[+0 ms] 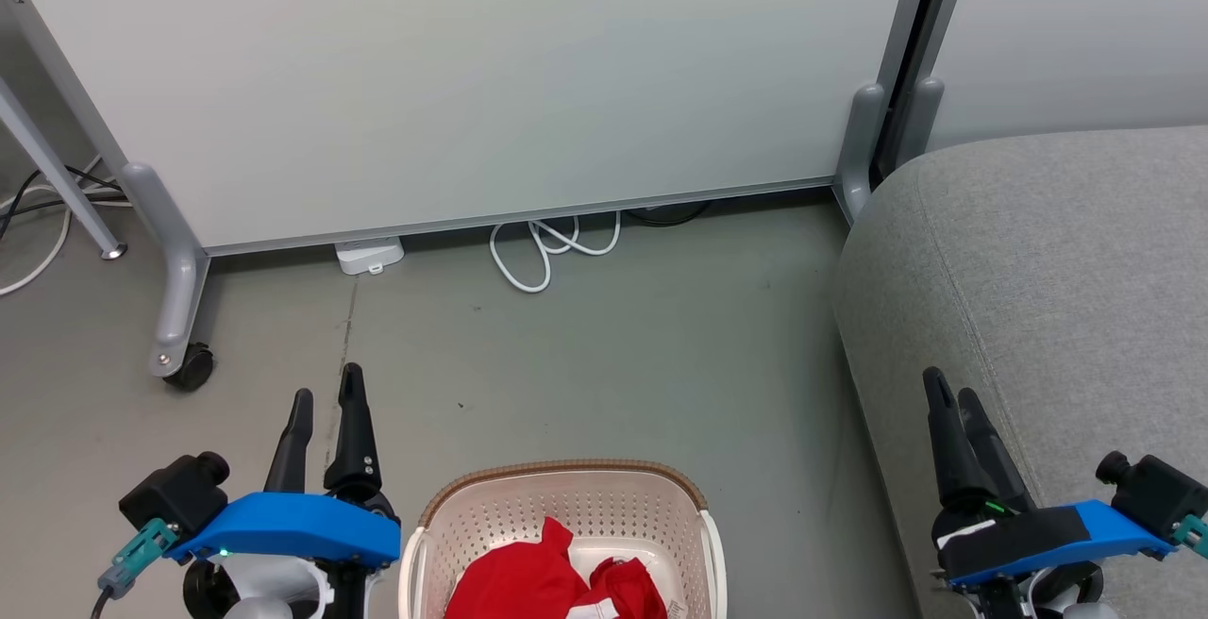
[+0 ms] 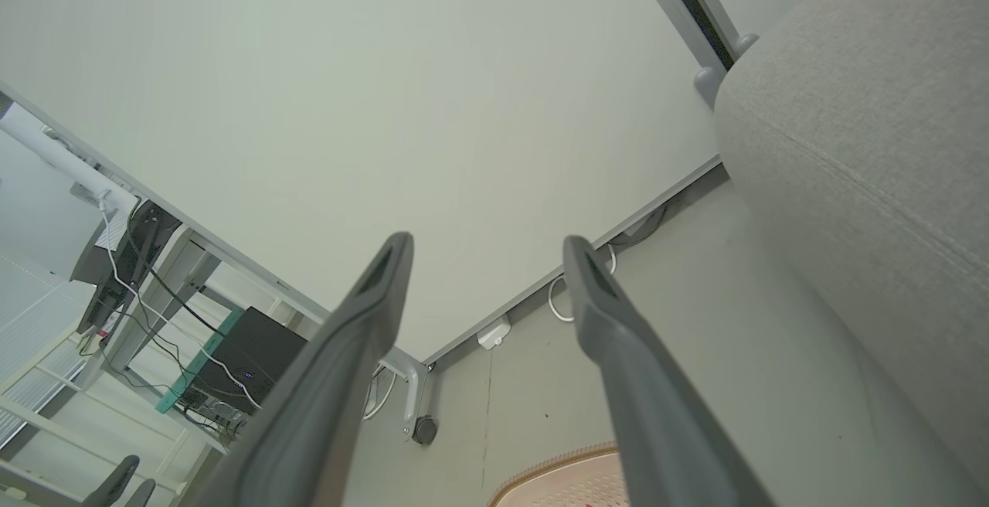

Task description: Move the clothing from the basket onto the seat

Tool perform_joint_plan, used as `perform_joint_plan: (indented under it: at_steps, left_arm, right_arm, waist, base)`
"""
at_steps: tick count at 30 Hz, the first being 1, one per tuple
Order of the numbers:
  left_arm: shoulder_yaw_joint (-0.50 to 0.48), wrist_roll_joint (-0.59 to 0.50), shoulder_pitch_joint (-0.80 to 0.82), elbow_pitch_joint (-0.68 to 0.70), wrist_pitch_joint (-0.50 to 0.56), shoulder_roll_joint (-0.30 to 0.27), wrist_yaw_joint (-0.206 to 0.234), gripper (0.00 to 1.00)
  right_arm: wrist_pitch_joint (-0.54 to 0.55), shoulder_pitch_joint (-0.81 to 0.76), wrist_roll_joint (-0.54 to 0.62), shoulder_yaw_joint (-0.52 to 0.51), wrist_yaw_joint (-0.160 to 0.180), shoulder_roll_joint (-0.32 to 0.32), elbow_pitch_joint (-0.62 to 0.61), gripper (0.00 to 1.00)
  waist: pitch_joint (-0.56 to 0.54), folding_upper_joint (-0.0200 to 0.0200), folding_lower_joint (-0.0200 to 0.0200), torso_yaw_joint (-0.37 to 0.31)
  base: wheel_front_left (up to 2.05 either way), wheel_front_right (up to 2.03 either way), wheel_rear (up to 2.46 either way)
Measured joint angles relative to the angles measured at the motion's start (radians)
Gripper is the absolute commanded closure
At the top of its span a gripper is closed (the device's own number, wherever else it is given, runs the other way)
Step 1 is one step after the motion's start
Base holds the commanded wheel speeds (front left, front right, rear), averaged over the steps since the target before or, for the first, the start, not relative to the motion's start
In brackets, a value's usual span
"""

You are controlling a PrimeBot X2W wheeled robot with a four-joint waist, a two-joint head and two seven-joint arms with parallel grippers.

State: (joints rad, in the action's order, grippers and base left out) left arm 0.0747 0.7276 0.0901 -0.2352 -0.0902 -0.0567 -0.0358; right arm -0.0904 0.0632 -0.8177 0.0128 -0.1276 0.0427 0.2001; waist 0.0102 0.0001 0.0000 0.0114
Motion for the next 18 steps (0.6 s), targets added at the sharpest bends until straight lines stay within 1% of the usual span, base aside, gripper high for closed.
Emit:
perform_joint_plan:
  at_steps: [18]
  left_arm:
    - [0.045,-0.195,0.019,-0.007,-0.048,-0.009,0.028,0.00]
  right_arm:
    - [-0.048,0.006,0.195,0.032,-0.001,0.001,-0.019,0.00]
  waist:
    - [0.004,0.0000,0.0000,0.007]
  base:
    - [0.00,0.00,0.00]
